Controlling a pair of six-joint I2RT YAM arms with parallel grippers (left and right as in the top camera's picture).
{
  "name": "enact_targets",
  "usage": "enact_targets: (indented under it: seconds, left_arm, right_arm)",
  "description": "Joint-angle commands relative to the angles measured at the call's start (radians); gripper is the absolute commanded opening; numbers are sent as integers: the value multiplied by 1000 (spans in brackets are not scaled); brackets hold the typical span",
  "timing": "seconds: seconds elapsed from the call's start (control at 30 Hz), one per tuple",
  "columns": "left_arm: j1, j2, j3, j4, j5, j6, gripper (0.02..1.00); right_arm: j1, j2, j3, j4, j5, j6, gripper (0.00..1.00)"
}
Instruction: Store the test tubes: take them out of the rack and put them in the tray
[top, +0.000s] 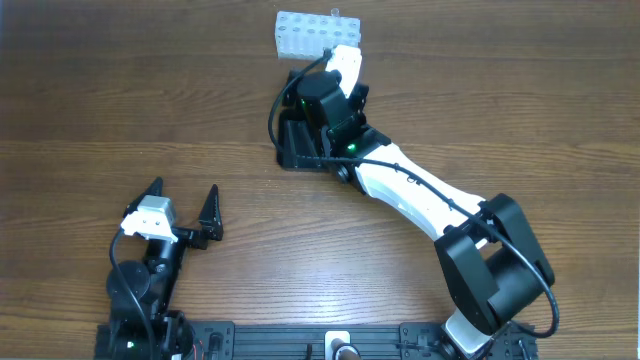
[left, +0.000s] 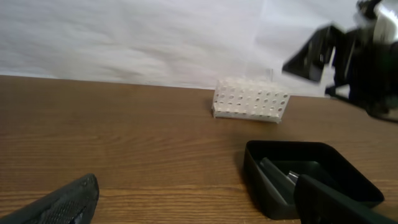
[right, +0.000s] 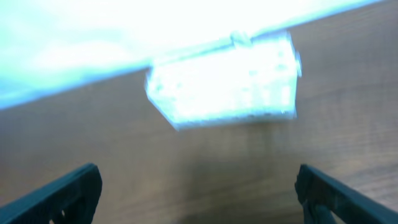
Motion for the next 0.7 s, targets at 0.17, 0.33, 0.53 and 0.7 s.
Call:
enact_targets:
  seconds: [0.17, 0.33, 0.53, 0.7]
  left_arm:
    - [6, -6, -4, -2, 10, -6, 996]
    - [6, -6, -4, -2, 10, -6, 998]
    - [6, -6, -4, -2, 10, -6, 998]
    - [6, -6, -4, -2, 10, -6, 998]
  right_arm:
    - [-106, 125, 3, 373, 60, -298, 993]
    - [-135, 240, 55, 444, 56, -483, 991]
    - [-143, 357, 184, 443, 93, -502, 991]
    - [-147, 431, 300, 430, 92, -502, 991]
